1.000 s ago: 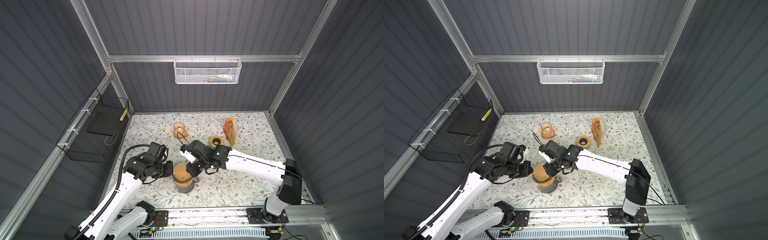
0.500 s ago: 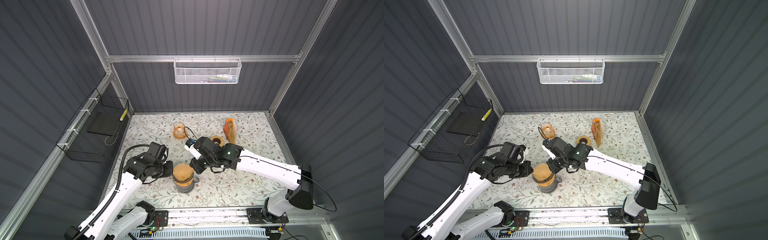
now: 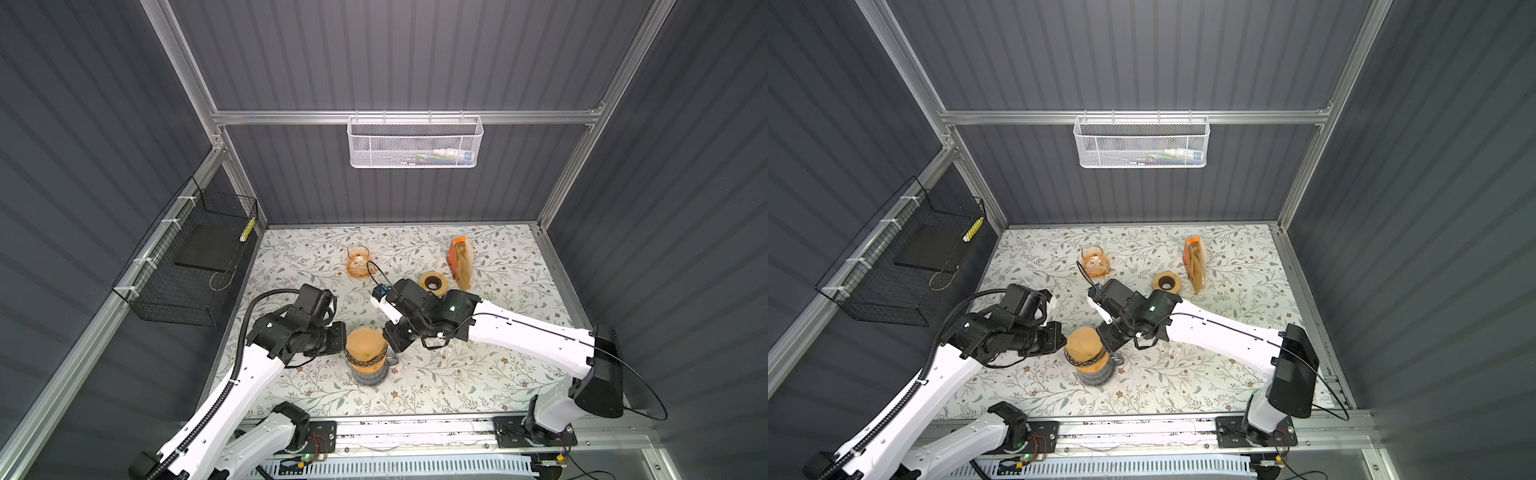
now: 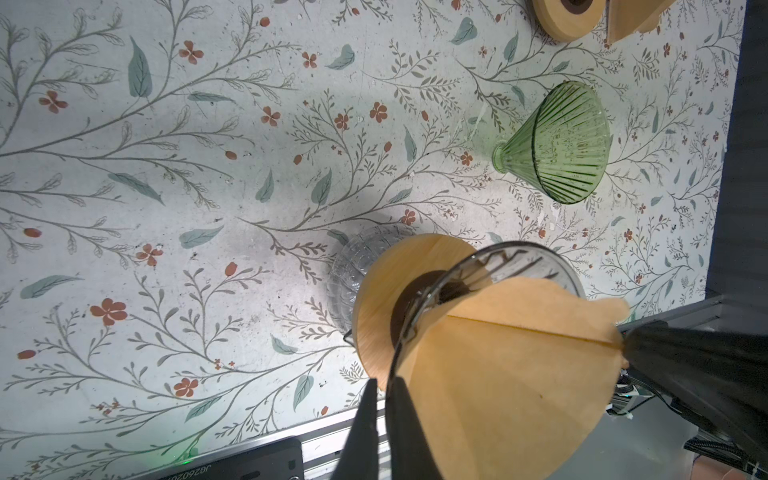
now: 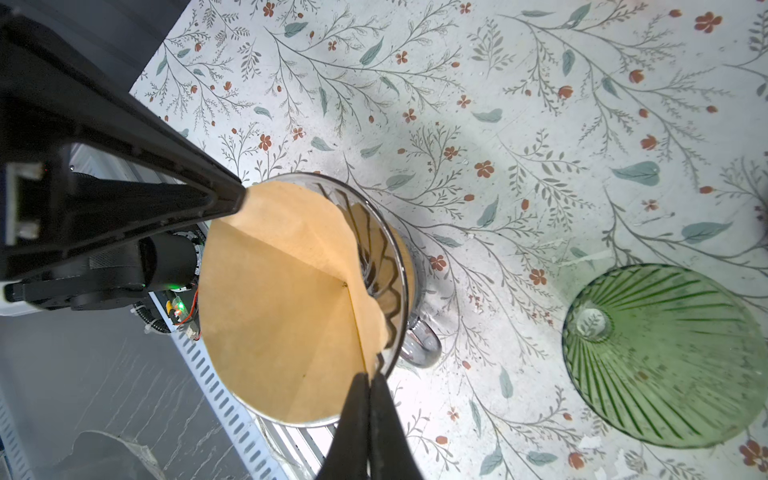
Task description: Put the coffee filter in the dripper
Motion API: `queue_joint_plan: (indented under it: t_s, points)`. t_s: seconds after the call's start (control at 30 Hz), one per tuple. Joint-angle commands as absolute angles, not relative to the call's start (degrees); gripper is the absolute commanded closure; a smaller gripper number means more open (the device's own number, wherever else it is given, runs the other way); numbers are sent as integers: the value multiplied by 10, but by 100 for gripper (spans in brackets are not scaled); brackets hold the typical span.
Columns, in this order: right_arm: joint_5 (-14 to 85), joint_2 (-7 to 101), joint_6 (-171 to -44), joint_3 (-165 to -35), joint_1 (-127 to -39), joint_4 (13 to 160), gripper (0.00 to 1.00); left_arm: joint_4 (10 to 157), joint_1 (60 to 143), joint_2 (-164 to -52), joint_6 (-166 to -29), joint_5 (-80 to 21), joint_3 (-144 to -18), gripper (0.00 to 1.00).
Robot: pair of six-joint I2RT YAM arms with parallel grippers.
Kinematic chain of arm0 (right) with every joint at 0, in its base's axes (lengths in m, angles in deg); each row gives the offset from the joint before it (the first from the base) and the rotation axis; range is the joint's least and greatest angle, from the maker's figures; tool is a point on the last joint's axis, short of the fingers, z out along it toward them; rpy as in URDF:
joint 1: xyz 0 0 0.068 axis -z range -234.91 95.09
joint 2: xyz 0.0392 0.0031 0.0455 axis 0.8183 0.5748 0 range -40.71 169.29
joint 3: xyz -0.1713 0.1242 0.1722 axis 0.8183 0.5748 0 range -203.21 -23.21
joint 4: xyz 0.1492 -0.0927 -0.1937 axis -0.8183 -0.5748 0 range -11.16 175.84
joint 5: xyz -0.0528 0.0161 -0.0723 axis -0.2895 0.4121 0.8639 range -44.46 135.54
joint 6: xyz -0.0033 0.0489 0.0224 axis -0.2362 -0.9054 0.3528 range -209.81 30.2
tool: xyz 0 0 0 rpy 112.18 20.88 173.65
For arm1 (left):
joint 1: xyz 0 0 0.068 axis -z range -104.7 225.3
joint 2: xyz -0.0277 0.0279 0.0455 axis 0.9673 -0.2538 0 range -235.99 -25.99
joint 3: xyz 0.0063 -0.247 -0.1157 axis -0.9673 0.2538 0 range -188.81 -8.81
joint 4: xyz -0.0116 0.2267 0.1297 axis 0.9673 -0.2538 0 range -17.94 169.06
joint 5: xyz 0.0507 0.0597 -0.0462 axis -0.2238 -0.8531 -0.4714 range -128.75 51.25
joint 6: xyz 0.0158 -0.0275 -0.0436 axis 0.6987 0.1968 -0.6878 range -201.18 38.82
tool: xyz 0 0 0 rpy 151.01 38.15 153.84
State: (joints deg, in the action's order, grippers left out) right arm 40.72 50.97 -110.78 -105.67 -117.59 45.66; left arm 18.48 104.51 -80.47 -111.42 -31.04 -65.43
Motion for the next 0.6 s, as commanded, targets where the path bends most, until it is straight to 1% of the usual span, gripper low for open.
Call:
queue_joint_plan:
  t_s: [0.0, 0.57]
  points:
    - [401, 524, -1116, -1046, -1174, 463, 94, 179, 1047, -798, -1112, -306, -645, 90]
    - [404, 532, -1121, -1036, -1175, 468, 95, 183, 1047, -800, -1114, -299, -642, 89]
